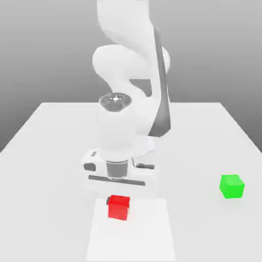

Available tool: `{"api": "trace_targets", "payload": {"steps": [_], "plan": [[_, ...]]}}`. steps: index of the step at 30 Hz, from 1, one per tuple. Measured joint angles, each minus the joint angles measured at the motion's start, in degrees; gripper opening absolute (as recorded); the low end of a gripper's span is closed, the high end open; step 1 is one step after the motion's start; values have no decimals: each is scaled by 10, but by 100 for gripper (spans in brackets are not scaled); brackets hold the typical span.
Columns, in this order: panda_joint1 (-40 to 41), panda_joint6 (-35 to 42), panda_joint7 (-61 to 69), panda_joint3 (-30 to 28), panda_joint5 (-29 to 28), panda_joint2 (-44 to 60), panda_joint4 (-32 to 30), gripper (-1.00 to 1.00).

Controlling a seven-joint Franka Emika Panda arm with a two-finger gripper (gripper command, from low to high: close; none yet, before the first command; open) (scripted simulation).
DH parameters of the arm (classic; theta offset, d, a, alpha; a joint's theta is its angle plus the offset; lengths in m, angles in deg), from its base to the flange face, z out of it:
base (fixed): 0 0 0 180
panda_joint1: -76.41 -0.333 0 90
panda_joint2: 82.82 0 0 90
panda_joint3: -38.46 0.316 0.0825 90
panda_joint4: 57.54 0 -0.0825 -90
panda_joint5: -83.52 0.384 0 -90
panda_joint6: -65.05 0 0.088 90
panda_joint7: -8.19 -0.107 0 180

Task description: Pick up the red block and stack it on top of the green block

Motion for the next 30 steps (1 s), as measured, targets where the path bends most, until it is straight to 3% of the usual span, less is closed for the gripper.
{"api": "trace_targets", "payload": {"steps": [4, 20, 27, 28, 30], "plan": [[-12, 62, 6, 10, -3, -69, -7, -100], [-345, 146, 200, 168, 25, -94, 53, -100], [-379, 51, 157, 155, -60, 16, 65, -100], [-383, 40, 149, 149, -71, 29, 65, 100], [-383, 40, 149, 149, -71, 29, 65, 100]]}}
